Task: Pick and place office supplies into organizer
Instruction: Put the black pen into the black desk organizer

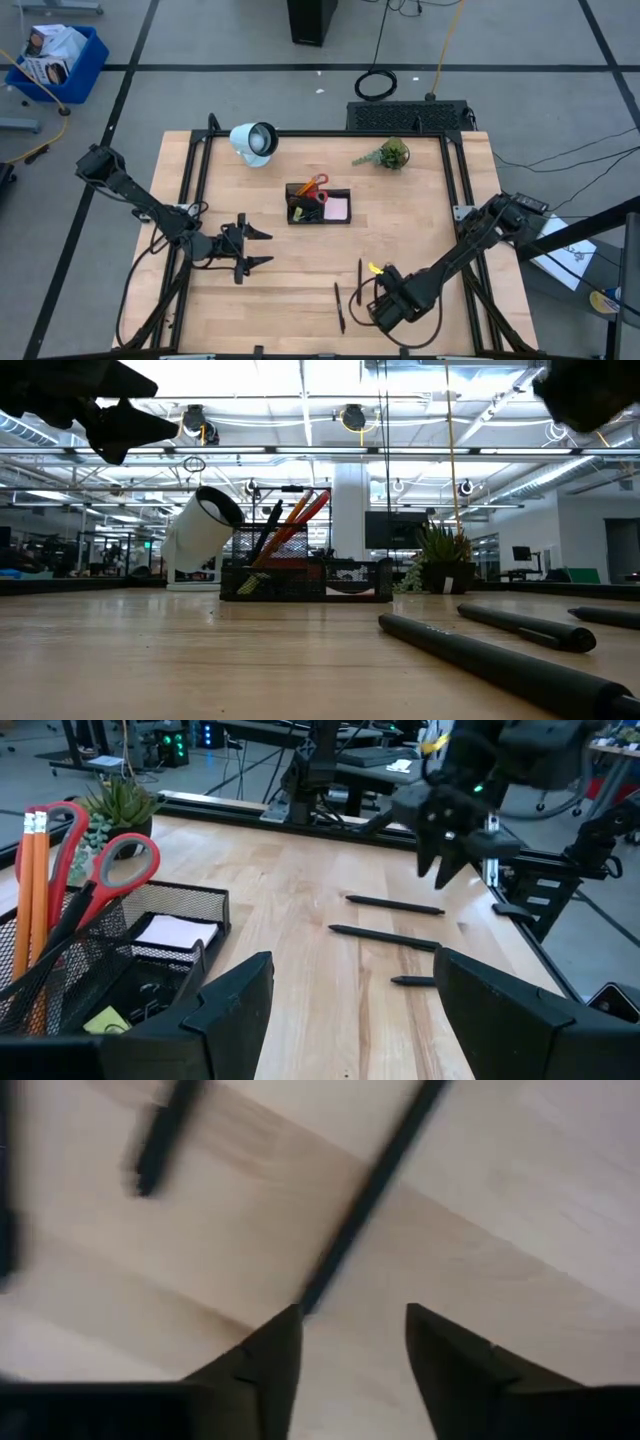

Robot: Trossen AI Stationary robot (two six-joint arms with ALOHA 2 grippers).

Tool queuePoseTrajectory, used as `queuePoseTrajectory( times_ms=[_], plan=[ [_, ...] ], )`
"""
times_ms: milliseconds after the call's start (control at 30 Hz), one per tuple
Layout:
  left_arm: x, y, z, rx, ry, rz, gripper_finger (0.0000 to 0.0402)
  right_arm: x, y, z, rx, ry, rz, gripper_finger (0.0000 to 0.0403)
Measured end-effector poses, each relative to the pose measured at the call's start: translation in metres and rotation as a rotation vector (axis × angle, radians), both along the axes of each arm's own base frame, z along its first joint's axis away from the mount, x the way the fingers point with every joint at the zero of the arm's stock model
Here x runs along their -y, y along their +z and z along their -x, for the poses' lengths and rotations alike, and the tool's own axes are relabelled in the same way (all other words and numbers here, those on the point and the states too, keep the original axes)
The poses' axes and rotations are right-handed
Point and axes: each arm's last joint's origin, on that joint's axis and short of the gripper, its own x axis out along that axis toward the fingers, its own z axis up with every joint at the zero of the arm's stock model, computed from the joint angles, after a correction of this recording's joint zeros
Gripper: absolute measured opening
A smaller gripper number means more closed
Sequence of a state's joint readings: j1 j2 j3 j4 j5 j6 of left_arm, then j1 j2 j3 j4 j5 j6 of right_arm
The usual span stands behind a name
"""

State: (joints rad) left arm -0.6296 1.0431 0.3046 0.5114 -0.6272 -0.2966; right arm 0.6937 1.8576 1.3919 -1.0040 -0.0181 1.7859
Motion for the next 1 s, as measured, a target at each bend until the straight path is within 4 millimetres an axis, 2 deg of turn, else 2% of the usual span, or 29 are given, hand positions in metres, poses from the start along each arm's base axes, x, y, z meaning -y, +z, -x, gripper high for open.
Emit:
queuePoseTrajectory(
  times_ms=[67,200,367,567,1000],
  plan=[
    [0.000,0.000,0.000,0.000,-0.001,0.000,0.0278,0.001,-0.010,0.002,-0.006,-0.005,-0.022,0.0191],
    [0.000,0.000,0.000,0.000,-0.001,0.000,0.0278,-0.002,-0.026,-0.002,0.093,-0.006,-0.099,0.0228],
    [0.000,0.000,0.000,0.001,-0.001,0.003,0.0278,-0.001,-0.048,0.000,0.159,-0.034,-0.185,0.0243],
    [0.000,0.000,0.000,0.001,0.000,0.005,0.0278,0.001,-0.059,0.010,0.135,-0.046,-0.186,0.0232],
    [0.000,0.000,0.000,-0.004,-0.001,0.003,0.0278,0.008,-0.063,0.019,0.039,-0.020,-0.110,0.0179]
  ],
)
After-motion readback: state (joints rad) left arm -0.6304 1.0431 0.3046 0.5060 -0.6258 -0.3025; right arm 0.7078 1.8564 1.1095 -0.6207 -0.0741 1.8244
